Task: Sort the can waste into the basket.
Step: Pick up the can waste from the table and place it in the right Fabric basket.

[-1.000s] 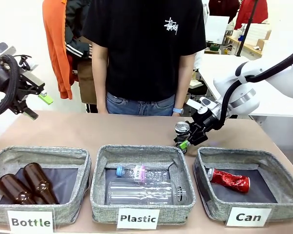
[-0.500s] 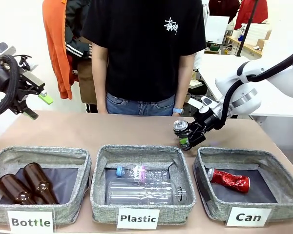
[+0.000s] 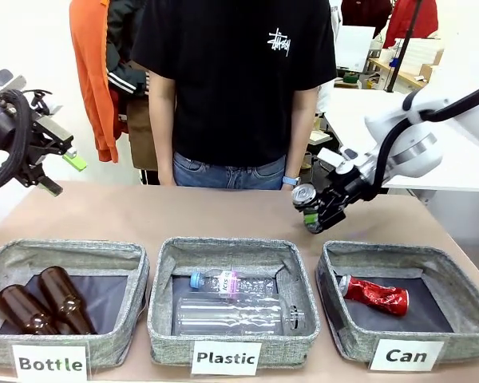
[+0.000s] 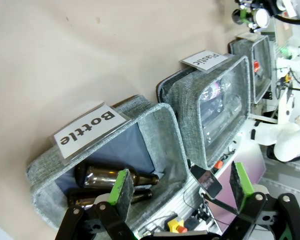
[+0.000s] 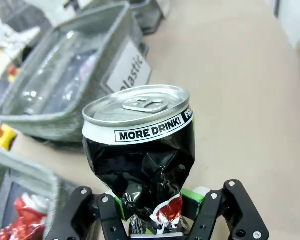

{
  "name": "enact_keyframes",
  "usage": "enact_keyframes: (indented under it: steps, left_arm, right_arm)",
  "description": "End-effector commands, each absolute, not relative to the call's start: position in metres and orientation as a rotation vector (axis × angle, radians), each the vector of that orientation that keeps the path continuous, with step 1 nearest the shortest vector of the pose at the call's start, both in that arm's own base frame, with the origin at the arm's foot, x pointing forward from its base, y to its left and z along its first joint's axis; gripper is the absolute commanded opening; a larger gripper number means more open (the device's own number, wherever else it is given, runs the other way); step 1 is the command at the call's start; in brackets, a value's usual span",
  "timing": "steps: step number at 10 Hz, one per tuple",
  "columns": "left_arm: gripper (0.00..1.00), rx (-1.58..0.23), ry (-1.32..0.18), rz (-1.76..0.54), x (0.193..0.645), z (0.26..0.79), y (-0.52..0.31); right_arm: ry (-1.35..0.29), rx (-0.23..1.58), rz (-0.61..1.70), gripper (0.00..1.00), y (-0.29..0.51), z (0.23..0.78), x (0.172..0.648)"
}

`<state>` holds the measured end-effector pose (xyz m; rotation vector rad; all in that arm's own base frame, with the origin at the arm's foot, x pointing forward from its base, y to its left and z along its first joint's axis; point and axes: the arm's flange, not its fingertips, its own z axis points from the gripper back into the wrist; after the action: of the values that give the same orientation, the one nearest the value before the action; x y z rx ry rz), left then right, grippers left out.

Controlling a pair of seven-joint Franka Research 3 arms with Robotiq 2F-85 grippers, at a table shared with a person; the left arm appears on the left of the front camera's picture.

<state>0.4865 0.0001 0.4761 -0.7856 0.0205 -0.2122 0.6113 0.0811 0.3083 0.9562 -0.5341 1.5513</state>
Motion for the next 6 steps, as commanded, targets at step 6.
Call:
enact_keyframes:
  steps: [6]
  left_arm:
    - [1.00,-0.799,0.012,-0.212,0.483,0.477,0.000]
  right_arm:
    - [0.015,0.433,1.548,0.00,0.047,0.428,0.410]
